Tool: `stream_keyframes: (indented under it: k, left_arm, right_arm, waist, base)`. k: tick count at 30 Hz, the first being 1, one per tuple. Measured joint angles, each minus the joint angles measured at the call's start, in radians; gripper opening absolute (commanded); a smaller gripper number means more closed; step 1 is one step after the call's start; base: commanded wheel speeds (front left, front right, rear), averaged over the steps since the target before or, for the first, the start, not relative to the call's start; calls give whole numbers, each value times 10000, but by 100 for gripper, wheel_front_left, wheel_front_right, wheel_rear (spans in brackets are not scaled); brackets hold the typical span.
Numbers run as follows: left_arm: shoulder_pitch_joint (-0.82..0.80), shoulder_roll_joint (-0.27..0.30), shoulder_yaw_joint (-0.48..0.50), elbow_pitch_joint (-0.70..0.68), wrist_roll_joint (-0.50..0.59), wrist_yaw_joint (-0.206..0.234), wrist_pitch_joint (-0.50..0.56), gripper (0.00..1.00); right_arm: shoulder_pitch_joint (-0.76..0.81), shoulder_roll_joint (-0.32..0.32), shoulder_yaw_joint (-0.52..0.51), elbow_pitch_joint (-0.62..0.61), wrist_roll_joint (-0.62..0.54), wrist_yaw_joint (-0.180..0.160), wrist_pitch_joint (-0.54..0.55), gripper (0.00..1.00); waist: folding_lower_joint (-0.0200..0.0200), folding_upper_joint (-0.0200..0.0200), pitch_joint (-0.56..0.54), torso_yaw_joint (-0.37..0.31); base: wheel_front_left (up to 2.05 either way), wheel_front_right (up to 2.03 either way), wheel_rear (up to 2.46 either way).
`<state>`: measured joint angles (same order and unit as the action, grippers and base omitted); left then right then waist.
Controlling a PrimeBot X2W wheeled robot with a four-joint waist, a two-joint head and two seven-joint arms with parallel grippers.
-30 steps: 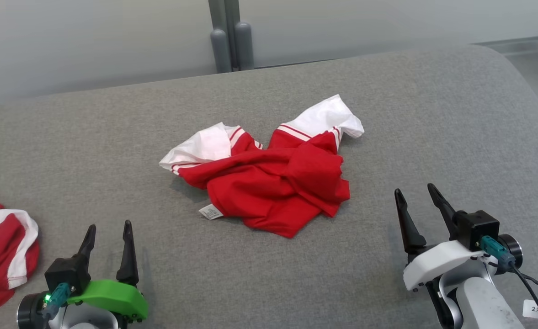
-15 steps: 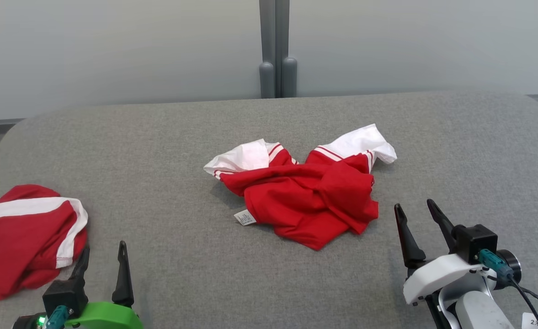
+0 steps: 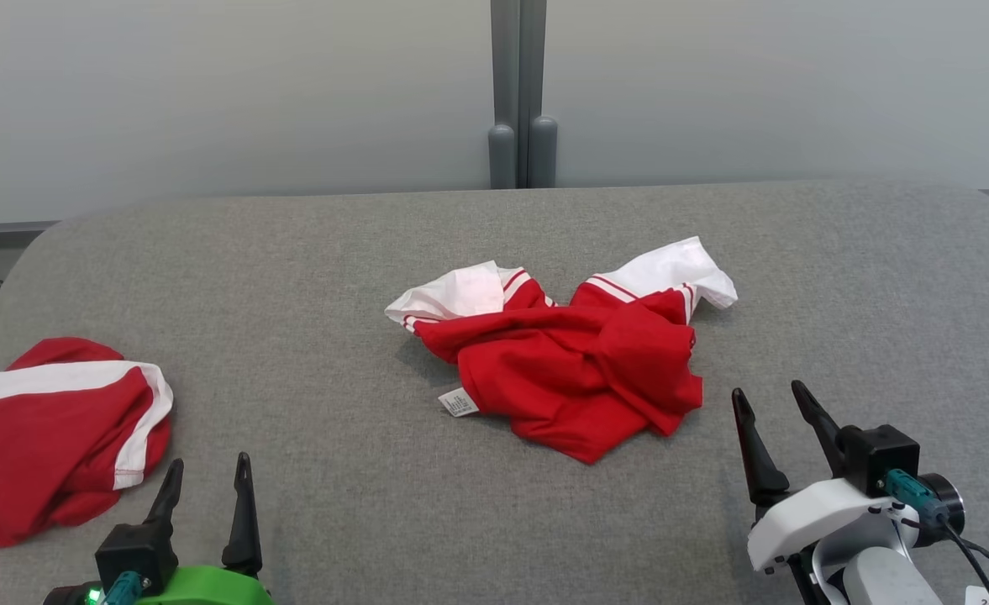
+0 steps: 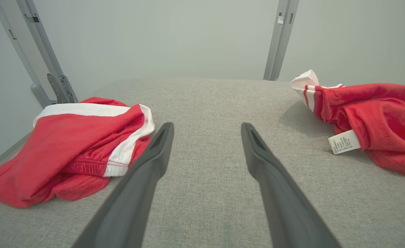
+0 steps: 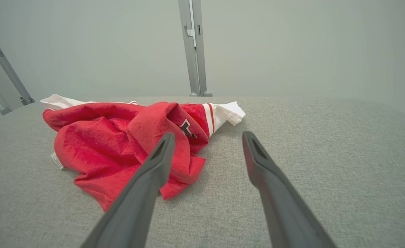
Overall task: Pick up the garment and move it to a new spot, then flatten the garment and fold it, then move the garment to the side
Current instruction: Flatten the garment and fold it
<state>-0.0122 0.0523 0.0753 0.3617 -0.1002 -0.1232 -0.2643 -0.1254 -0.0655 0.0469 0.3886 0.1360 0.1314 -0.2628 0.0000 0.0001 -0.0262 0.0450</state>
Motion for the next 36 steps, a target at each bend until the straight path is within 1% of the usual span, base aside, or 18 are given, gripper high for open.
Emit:
stream_keyframes:
  k: [3, 7, 14, 17, 22, 27, 30, 31, 33, 35, 36]
  left_arm:
    - [-5, -4, -132, 21, -8, -8, 0, 100]
    - [-49, -13, -539, 44, -123, -17, 0, 100]
    - [-269, -21, -1289, 0, -416, -46, 0, 100]
    - [-405, -23, -1476, 35, -495, -54, 0, 100]
    - [-470, -21, -1638, 38, -583, -54, 0, 100]
    - [-569, -23, -1733, 40, -667, -56, 0, 100]
    - [-569, -23, -1749, 67, -715, -56, 0, 100]
    - [-569, -23, -1743, 73, -750, -56, 0, 100]
    - [-569, -23, -1730, 79, -757, -56, 0, 100]
    - [-569, -23, -1728, 82, -821, -56, 0, 100]
    - [-569, -23, -1730, 82, -825, -56, 0, 100]
  right_arm:
    - [-3, -29, 42, 84, 0, -2, 0, 100]
    - [-50, -42, 332, 299, 2, 0, 2, 100]
    - [-570, -82, 639, 905, -46, 0, 0, 100]
    - [-878, -75, 671, 1453, -291, 0, 2, 100]
    - [-1149, -71, 579, 2004, -525, 0, 0, 100]
    - [-1377, -52, 543, 2788, -995, 0, 0, 100]
    - [-1477, -42, 318, 3231, -1183, 0, 0, 100]
    - [-1514, -38, 244, 3312, -1262, 0, 0, 80]
    - [-1592, -12, 84, 3442, -1342, 0, 0, 47]
    - [-1675, -8, -27, 3488, -1394, 0, 0, 0]
    - [-1709, -8, -59, 3452, -1394, 0, 0, 0]
  waist:
    - [0, 0, 68, 28]
    - [0, 0, 220, 149]
    - [0, 0, 619, 563]
    - [0, 0, 888, 844]
    - [0, 0, 1122, 1127]
    - [0, 0, 1313, 1434]
    - [0, 0, 1351, 1550]
    - [0, 0, 1352, 1572]
    - [0, 0, 1356, 1581]
    - [0, 0, 1367, 1571]
    - [0, 0, 1373, 1564]
  base:
    - [0, 0, 0]
    - [0, 0, 0]
    - [0, 0, 0]
    - [0, 0, 0]
    - [0, 0, 0]
    - [0, 0, 0]
    - [0, 0, 0]
    - [0, 0, 0]
    - [0, 0, 0]
    - [0, 0, 0]
    - [0, 0, 0]
